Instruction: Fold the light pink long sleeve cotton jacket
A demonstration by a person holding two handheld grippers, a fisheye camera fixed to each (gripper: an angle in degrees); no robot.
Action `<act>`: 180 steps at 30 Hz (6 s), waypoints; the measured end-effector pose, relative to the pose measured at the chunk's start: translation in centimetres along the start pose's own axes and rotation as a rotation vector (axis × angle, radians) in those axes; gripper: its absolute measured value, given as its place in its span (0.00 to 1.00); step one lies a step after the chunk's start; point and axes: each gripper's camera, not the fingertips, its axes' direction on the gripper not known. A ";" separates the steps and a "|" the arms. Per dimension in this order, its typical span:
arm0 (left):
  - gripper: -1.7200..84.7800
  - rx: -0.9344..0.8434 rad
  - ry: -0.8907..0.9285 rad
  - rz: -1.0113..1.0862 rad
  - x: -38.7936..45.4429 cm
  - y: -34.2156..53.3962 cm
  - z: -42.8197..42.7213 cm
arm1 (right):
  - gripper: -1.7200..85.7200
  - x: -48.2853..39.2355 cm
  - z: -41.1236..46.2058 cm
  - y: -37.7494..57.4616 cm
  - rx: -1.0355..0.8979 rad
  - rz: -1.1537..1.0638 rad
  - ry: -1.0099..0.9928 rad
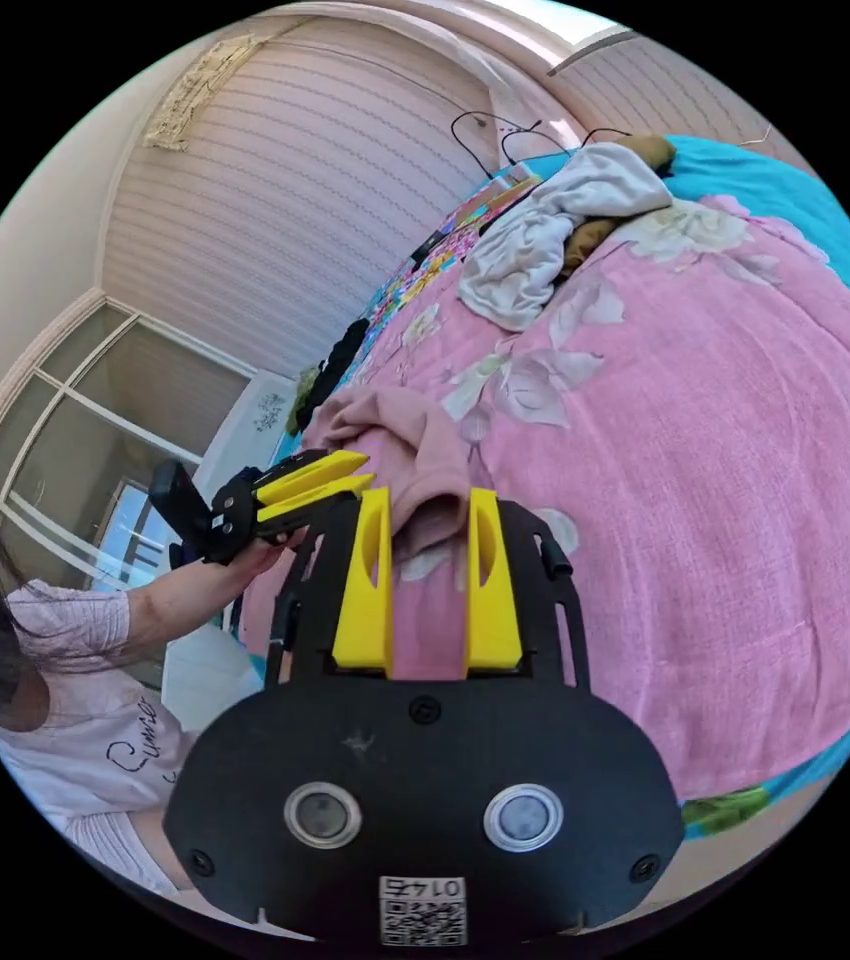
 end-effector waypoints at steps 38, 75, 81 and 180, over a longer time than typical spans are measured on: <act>0.01 -0.055 0.107 0.163 -3.9 -4.5 0.7 | 0.05 3.7 -7.6 3.8 0.440 0.022 -0.151; 0.01 -0.192 -0.188 -0.001 -11.8 -4.3 -1.1 | 0.11 -10.7 -5.2 -1.7 0.276 0.156 0.139; 0.01 -0.159 -0.086 -0.052 -14.0 -3.3 -5.7 | 0.04 -15.2 -6.7 -2.2 0.356 0.191 0.205; 0.01 -0.307 0.073 -1.017 -15.8 65.2 -57.2 | 0.06 -57.6 20.8 -5.5 -0.524 -0.090 0.207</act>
